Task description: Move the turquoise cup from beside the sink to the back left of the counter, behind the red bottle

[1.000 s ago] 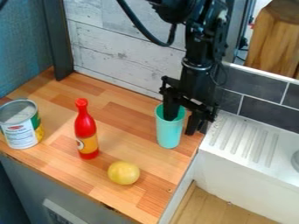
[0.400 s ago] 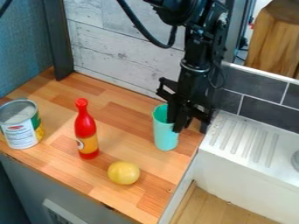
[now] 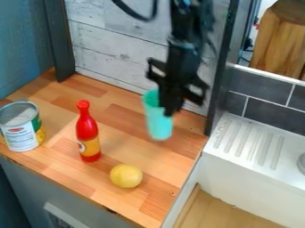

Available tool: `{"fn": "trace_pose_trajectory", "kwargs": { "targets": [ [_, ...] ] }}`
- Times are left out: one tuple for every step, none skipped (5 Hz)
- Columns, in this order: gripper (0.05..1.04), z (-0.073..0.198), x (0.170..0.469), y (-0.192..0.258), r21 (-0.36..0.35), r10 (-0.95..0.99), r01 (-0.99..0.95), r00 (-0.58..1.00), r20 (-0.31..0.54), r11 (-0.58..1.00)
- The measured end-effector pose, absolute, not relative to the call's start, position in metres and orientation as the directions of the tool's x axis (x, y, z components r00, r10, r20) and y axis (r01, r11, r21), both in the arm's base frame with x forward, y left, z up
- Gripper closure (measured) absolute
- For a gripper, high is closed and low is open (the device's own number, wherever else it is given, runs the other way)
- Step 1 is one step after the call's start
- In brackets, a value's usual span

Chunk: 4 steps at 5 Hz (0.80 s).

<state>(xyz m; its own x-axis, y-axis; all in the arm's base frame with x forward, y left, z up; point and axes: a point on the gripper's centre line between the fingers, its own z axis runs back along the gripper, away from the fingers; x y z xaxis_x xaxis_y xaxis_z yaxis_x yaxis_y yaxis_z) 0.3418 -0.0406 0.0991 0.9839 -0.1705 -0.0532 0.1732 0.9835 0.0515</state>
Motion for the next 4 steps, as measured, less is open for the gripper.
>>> {"fn": "trace_pose_trajectory", "kwargs": {
  "targets": [
    [0.998, 0.114, 0.341, -0.006, 0.076, -0.075, 0.076, 0.997, -0.018, 0.994],
    [0.998, 0.116, 0.346, 0.038, 0.112, 0.029, -0.027, 0.999, -0.017, 0.993],
    [0.998, 0.107, 0.349, 0.081, 0.122, 0.136, -0.13, 0.99, -0.04, 0.984],
    [0.998, 0.096, 0.357, 0.113, 0.136, 0.201, -0.191, 0.977, -0.067, 0.972]
  ]
}}
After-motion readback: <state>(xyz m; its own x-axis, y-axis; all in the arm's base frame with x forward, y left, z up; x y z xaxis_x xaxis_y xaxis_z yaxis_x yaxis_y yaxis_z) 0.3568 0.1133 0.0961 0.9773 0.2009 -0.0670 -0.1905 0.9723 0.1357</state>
